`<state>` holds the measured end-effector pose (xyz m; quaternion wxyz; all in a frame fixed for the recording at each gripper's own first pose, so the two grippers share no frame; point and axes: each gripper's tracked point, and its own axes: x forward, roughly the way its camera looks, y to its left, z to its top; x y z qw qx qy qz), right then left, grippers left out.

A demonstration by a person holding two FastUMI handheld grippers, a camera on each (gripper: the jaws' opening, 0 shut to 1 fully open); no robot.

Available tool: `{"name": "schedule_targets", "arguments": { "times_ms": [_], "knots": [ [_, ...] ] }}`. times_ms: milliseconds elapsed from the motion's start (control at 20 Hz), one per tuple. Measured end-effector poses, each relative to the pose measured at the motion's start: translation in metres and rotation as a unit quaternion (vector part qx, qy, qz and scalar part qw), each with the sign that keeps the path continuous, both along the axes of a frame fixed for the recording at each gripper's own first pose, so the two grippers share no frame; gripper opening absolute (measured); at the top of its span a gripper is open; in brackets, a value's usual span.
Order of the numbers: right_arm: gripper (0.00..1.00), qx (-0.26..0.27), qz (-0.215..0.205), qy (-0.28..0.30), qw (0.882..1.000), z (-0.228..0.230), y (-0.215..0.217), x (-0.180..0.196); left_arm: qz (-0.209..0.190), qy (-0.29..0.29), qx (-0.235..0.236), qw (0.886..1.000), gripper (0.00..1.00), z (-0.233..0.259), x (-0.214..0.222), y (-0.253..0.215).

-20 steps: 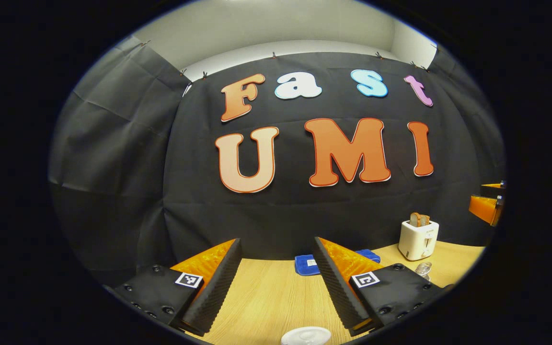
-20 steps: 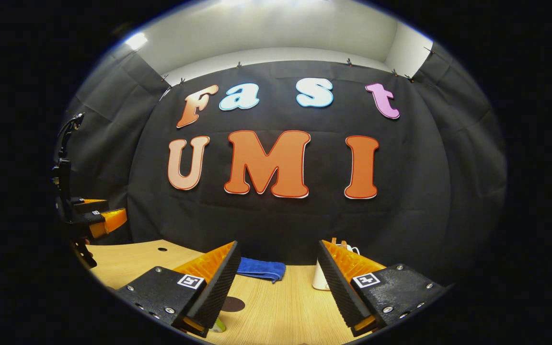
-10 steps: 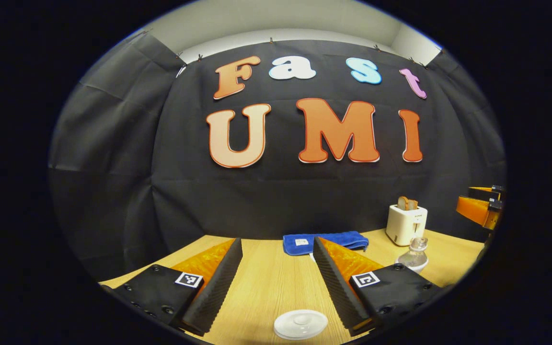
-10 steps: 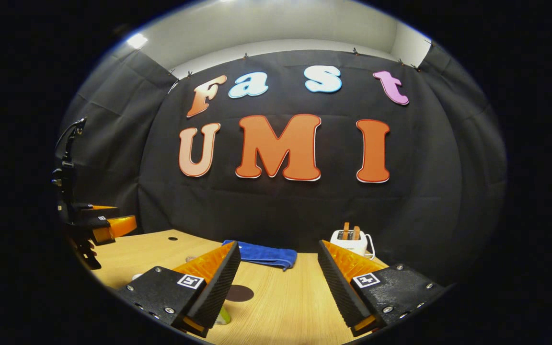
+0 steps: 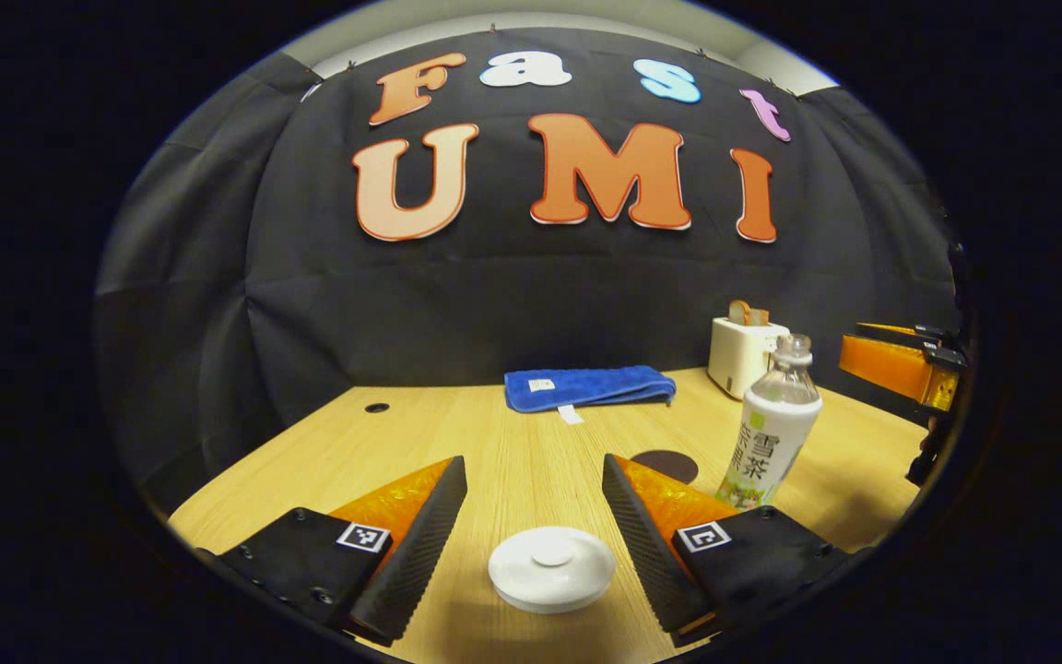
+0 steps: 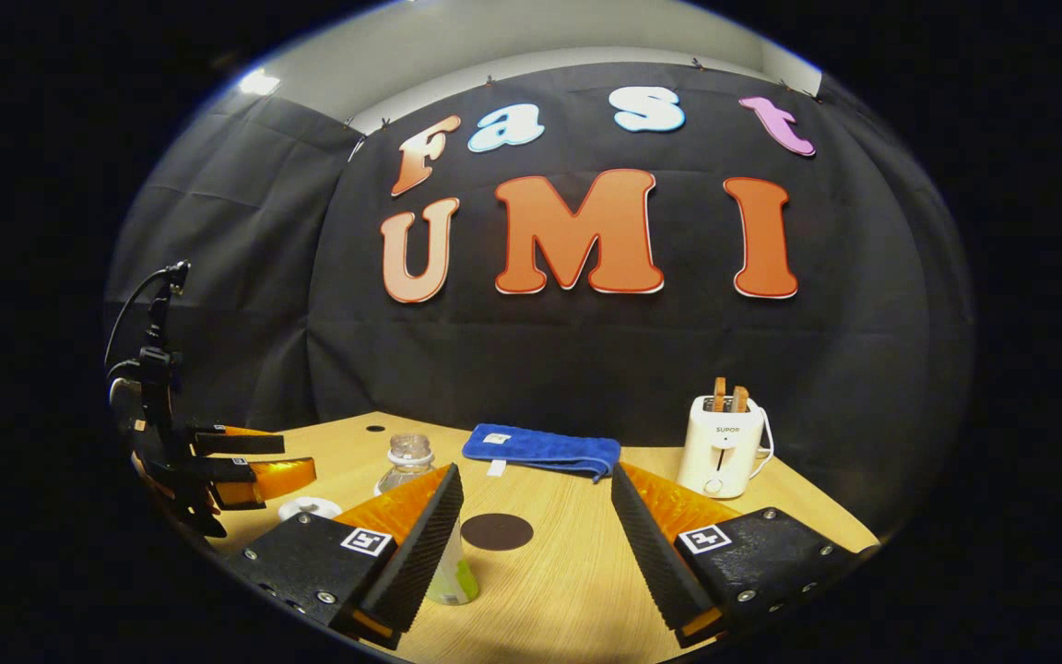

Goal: Open the teacup lid with one hand, grasp the water bottle and pour water into the teacup with the other hand; after pouring, place the water bottle on the coaster and then close the teacup lid.

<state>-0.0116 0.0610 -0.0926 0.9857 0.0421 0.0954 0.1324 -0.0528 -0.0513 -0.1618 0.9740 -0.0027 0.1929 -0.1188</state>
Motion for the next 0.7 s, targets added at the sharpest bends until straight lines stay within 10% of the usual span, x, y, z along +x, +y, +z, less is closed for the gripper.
{"name": "schedule_targets", "arguments": {
  "times_ms": [700],
  "knots": [
    [0.97,-0.022,0.043,0.031,0.998,-0.032,0.015,-0.015,-0.015,0.056,0.018,0.998,0.72,-0.055,-0.010,-0.006]
  ]
}}
